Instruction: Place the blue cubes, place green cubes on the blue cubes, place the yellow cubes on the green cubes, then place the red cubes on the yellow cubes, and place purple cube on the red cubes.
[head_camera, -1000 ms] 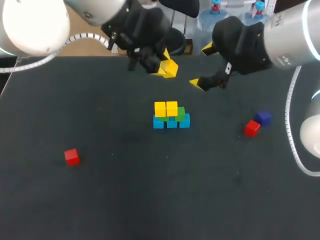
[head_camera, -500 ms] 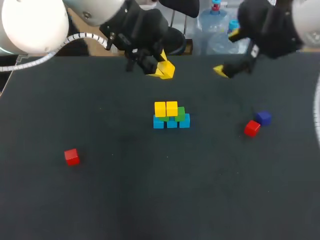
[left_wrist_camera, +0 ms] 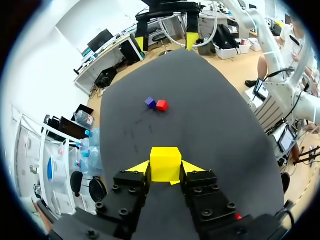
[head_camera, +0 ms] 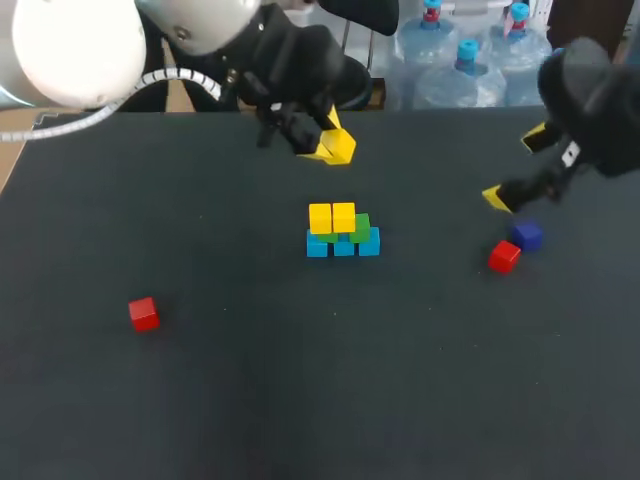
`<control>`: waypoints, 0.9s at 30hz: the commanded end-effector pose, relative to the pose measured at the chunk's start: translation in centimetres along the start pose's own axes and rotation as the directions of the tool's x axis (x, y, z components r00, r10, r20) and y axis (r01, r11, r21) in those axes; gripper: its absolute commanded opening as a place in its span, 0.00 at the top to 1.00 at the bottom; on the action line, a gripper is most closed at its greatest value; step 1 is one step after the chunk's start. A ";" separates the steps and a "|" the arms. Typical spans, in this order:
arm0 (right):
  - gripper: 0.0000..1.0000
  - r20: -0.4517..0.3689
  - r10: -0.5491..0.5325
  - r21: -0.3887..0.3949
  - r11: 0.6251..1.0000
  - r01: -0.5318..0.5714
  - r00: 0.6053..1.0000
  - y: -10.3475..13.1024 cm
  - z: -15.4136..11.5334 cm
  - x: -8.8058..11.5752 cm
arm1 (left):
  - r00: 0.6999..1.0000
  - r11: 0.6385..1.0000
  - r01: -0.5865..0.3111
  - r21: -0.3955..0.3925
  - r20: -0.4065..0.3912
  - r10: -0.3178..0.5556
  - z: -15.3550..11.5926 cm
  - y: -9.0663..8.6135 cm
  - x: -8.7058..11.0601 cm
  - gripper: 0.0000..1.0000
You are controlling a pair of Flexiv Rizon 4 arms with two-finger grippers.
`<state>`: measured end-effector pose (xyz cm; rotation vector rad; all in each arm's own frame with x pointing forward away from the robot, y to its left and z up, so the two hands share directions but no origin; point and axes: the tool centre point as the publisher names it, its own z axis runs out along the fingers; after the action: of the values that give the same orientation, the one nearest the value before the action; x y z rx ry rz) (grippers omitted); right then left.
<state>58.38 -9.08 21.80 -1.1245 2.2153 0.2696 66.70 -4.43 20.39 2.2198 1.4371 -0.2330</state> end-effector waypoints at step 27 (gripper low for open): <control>0.00 0.087 -0.045 0.147 0.989 0.032 0.995 0.6 2.4 -0.2 | 0.969 0.942 -0.246 0.229 0.024 0.247 5.0 -5.2 -4.2 1.00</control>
<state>59.18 -7.67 20.36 -1.1125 2.1147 0.2293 60.91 -8.35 16.52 2.5617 1.1716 -0.3200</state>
